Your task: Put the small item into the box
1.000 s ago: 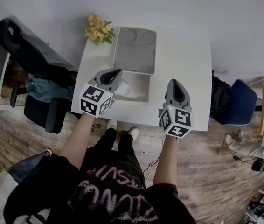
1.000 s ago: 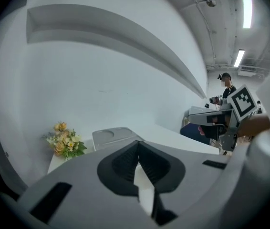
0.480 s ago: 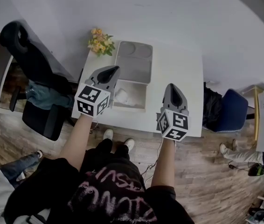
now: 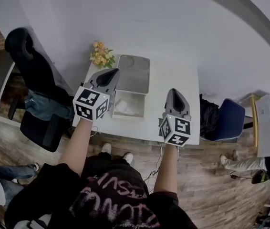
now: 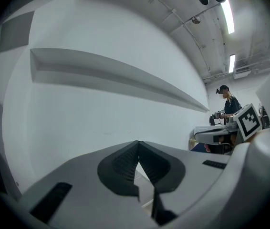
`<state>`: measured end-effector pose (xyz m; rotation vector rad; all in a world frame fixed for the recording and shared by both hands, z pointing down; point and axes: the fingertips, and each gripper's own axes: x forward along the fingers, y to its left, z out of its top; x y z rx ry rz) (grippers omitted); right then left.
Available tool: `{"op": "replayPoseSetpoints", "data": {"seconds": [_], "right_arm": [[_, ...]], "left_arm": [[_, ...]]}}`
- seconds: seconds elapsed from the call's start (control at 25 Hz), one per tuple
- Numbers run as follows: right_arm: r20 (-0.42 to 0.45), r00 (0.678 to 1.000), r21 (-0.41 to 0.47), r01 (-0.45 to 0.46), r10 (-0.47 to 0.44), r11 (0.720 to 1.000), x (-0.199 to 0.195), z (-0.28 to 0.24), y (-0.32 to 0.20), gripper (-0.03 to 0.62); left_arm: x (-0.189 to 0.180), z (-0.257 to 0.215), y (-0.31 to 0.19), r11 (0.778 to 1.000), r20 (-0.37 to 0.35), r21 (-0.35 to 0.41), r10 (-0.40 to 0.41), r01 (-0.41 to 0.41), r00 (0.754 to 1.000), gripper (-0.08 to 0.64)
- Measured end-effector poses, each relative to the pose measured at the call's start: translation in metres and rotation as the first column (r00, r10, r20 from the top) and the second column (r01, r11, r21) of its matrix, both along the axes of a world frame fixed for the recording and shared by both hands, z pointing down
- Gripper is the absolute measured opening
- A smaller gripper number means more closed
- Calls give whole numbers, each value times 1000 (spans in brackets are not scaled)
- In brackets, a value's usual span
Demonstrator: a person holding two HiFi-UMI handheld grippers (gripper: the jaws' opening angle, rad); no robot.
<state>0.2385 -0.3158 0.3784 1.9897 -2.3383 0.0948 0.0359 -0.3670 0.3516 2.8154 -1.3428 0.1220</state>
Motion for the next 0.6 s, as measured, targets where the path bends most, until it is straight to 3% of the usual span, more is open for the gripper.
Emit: {"op": "replayPoseSetpoints", "data": {"seconds": [0.6], "right_arm": [[-6, 1000, 70, 12, -12, 997, 3, -31, 1, 9]], "left_arm": [[-7, -31, 5, 997, -25, 66, -28, 30, 999, 2]]}}
